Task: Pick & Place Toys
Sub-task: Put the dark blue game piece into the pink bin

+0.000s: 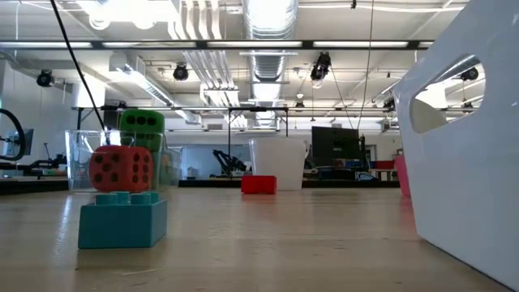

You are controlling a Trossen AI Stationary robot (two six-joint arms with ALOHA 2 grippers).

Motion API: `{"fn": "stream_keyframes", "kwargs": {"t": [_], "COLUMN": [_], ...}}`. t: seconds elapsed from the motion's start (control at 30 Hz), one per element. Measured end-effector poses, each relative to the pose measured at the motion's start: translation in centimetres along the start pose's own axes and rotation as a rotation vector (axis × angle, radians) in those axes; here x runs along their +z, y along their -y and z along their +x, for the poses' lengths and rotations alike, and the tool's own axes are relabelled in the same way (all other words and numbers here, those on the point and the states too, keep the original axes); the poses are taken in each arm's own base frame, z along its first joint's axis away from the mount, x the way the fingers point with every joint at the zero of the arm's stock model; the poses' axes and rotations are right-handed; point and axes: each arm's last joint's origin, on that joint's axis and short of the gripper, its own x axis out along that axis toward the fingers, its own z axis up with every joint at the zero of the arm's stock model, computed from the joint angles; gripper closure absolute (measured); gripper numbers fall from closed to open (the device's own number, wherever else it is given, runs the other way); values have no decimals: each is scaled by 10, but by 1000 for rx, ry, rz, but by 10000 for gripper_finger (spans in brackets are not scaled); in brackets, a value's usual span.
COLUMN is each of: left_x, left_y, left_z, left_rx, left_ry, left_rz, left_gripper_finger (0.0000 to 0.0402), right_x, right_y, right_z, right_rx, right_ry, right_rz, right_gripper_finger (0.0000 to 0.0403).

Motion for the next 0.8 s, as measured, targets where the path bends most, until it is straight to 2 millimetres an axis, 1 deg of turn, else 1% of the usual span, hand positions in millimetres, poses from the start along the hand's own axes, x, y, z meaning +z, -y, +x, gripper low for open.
{"fn": "stream_keyframes", "kwargs": {"t": [0.17, 0.37, 0.43, 0.53, 0.63, 0.7, 0.8], "left_x": [0, 0, 0, 1, 1, 1, 1], "left_y": [0, 0, 0, 0, 0, 0, 0], "left_z": [0, 0, 0, 0, 0, 0, 0], "left_rx": [-1, 2, 2, 3, 7, 6, 7], "left_ry": [-7, -6, -4, 10, 12, 12, 12], "left_rz": [-6, 14, 23, 44, 57, 58, 57], "left_gripper_finger": [271, 269, 234, 156, 91, 59, 27], "right_x": [0, 0, 0, 0, 0, 0, -1], "right_y": [1, 1, 1, 1, 1, 1, 2], "right_z": [1, 1, 1, 1, 0, 0, -1], "right_rx": [1, 0, -6, -1, 0, -1, -1], "right_ry": [-1, -4, -4, -2, -3, -4, -12], "right_rz": [-31, -35, -23, 4, 22, 29, 27], "right_gripper_finger": [279, 280, 280, 280, 276, 276, 276]}}
